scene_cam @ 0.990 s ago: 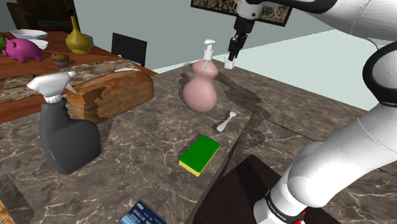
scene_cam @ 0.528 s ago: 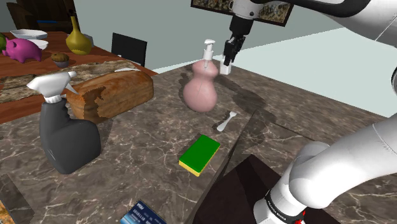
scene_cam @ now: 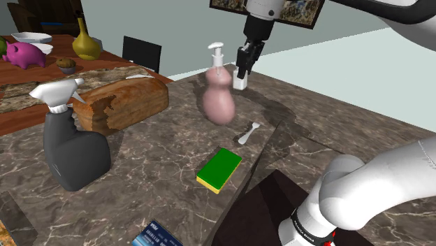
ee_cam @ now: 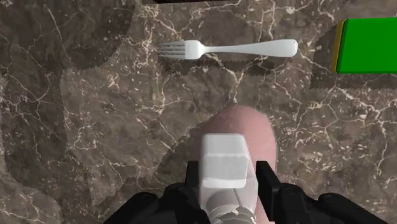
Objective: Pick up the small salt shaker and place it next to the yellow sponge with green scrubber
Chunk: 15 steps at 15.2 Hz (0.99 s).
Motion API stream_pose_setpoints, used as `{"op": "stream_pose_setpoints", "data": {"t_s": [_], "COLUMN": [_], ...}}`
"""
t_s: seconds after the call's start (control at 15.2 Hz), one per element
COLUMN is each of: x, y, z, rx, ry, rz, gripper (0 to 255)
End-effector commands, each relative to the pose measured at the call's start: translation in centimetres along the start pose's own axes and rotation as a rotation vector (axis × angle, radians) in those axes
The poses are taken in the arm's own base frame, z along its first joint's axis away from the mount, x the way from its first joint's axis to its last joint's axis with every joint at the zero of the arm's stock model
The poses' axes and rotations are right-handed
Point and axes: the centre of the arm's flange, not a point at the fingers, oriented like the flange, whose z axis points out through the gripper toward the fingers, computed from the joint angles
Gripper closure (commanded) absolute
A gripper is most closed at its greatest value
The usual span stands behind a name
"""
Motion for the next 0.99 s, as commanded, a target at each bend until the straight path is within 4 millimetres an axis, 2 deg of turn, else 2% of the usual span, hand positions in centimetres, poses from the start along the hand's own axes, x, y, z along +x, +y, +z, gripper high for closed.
{"op": "stream_pose_setpoints", "data": {"t_s": [0.0, 0.92], "x": [-0.8, -4.0], "y": [-2.8, -20.9], "z": [-0.3, -2.6], "rx": [0.0, 0.0], "ry": [-0.001, -0.001], "rz": [0.001, 0.001], "gripper": [255, 255]}}
